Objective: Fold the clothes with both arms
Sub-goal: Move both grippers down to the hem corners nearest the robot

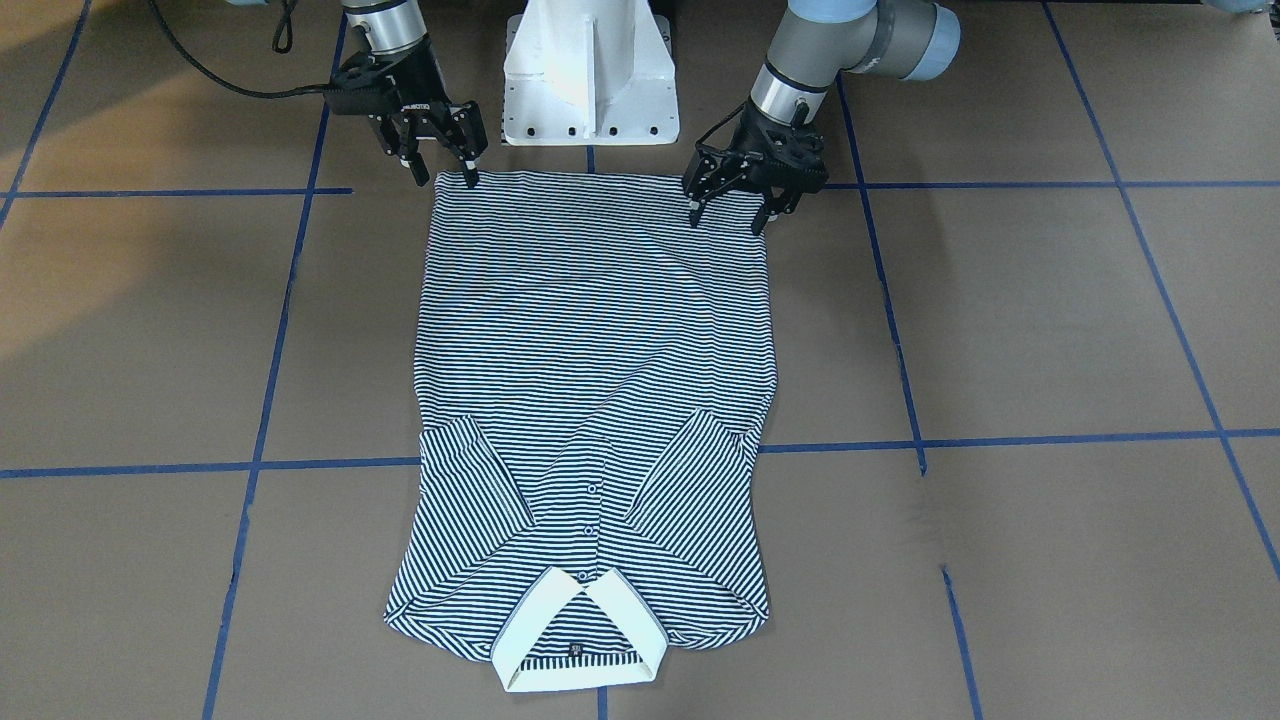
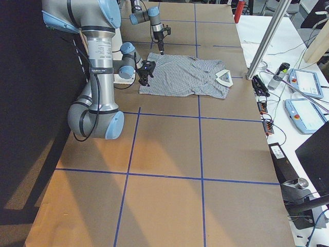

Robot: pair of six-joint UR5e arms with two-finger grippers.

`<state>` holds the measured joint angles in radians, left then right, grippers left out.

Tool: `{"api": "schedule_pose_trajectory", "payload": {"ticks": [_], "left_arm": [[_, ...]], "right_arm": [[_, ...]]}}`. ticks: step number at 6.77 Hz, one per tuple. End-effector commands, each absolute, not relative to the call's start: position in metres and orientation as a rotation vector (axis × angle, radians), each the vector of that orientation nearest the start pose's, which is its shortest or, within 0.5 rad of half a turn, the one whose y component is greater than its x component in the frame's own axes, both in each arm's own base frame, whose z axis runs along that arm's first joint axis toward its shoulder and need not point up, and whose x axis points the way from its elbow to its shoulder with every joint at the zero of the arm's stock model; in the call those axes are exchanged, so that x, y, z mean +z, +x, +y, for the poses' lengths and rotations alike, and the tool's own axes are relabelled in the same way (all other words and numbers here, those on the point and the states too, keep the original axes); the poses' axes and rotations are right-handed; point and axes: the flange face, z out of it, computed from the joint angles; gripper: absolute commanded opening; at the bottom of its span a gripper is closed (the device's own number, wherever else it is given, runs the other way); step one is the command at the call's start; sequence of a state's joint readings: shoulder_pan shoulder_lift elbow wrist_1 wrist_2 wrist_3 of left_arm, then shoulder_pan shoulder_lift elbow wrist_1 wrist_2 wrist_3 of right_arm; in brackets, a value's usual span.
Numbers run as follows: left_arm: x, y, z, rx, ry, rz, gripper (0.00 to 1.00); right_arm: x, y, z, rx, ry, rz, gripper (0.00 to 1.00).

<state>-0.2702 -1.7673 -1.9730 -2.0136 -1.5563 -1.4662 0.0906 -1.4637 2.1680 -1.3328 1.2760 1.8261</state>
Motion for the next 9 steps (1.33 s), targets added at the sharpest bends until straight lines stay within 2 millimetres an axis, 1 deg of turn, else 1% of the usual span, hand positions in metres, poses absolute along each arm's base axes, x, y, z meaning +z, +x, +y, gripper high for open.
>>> {"api": "schedule_pose_trajectory", "payload": {"ticks": [1, 2, 3, 5, 9], "left_arm": [[0.363, 0.491, -0.241, -0.177, 0.172, 0.953, 0.64], [0.362, 0.490, -0.234, -0.165, 0.163, 0.955, 0.64], [0.357, 0.484, -0.228, -0.156, 0.157, 0.963, 0.64], [0.365, 0.475, -0.223, -0.149, 0.152, 0.947, 0.63], [0.367, 0.482, -0.205, -0.115, 0.134, 0.945, 0.63]], "right_arm": [[0.307, -0.464, -0.204, 0.463, 0.200, -0.955, 0.78], [0.307, -0.465, -0.203, 0.462, 0.199, -0.955, 0.79], [0.309, -0.464, -0.204, 0.463, 0.200, -0.952, 0.79], [0.310, -0.465, -0.203, 0.465, 0.206, -0.950, 0.79], [0.316, -0.468, -0.204, 0.466, 0.213, -0.936, 0.79]]}}
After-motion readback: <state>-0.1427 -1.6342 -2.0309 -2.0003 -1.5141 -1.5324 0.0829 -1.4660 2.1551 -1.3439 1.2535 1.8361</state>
